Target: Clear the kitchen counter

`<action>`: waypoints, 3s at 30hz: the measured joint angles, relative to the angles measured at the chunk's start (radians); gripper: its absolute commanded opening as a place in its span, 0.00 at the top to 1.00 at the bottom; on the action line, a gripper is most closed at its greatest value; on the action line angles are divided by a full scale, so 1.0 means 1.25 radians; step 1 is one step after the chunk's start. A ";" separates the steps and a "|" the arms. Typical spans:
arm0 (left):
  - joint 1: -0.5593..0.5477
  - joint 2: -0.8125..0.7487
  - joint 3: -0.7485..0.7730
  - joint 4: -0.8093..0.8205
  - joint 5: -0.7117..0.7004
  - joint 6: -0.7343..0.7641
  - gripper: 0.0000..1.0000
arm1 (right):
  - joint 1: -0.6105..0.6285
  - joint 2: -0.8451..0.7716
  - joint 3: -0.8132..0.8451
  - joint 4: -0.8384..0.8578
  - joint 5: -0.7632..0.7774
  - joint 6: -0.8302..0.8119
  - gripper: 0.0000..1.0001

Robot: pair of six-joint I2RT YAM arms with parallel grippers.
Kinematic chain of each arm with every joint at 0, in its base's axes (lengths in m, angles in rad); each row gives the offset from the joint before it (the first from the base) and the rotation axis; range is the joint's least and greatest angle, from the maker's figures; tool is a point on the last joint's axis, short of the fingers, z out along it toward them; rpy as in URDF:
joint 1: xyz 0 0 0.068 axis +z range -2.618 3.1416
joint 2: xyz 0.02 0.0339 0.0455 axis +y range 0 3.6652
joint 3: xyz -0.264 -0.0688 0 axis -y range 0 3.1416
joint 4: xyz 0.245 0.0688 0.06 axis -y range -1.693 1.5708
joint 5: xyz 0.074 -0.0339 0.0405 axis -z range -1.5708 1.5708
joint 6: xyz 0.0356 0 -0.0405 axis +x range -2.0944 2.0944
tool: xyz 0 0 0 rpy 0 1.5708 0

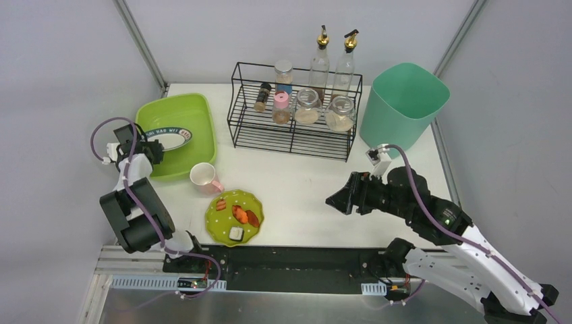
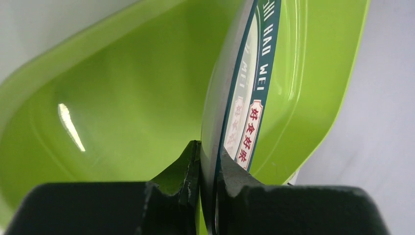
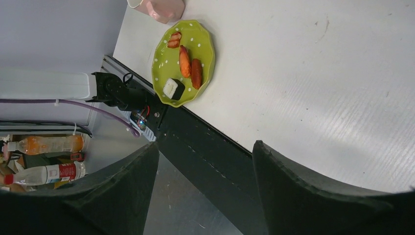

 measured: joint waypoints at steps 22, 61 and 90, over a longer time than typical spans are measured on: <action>-0.097 0.258 0.201 0.091 -0.052 0.000 0.42 | 0.000 0.089 -0.027 0.035 -0.015 -0.009 0.25; -0.111 0.079 0.284 -0.213 0.030 0.171 0.12 | 0.000 0.087 -0.073 0.057 -0.086 0.046 0.21; -0.299 -0.291 0.093 -0.343 0.336 0.416 0.14 | 0.165 0.705 -0.042 0.469 -0.010 0.226 0.41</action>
